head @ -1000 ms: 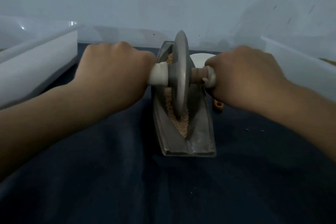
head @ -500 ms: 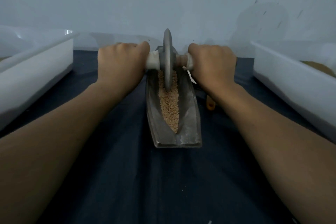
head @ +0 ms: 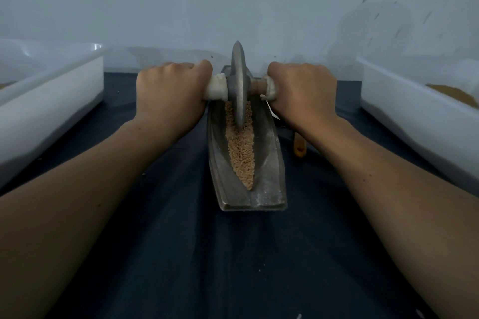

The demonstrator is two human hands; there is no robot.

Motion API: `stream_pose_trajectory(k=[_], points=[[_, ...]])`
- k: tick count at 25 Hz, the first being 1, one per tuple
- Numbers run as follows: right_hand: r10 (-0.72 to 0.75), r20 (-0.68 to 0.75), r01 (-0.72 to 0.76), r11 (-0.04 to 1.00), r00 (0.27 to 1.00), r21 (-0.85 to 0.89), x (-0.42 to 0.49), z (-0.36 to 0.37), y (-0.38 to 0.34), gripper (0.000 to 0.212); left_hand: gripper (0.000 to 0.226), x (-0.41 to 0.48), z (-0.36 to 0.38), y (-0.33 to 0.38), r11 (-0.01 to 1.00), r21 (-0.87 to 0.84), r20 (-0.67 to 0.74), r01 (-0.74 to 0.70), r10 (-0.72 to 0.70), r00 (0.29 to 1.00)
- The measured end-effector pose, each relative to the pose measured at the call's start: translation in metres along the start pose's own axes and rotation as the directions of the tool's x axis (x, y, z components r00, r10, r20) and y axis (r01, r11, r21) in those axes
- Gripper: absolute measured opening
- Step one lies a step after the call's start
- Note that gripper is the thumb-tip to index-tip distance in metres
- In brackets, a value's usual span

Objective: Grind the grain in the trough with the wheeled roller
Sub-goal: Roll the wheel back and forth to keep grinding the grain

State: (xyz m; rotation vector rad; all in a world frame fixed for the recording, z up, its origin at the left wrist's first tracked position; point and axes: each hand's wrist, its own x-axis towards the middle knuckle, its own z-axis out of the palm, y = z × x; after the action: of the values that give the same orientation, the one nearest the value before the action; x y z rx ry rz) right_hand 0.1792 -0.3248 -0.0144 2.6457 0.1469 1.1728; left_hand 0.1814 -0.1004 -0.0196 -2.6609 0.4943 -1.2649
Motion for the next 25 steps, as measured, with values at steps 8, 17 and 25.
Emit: stream_pose_trajectory(k=[8,17,25], points=[[-0.015,-0.042,0.015,1.000,0.999,0.007,0.000,0.005,0.002,0.015,0.034,-0.001,-0.001,0.000,1.000,-0.013,-0.015,0.019,-0.020,1.000],[-0.026,-0.065,0.025,1.000,0.998,-0.013,0.003,0.004,0.001,0.032,0.039,0.002,0.004,0.000,0.985,-0.094,0.059,0.142,-0.137,0.989],[0.018,-0.049,-0.018,1.000,0.999,-0.011,0.002,0.011,0.001,0.027,0.109,0.013,0.001,0.002,0.985,-0.114,0.178,0.128,-0.106,0.978]])
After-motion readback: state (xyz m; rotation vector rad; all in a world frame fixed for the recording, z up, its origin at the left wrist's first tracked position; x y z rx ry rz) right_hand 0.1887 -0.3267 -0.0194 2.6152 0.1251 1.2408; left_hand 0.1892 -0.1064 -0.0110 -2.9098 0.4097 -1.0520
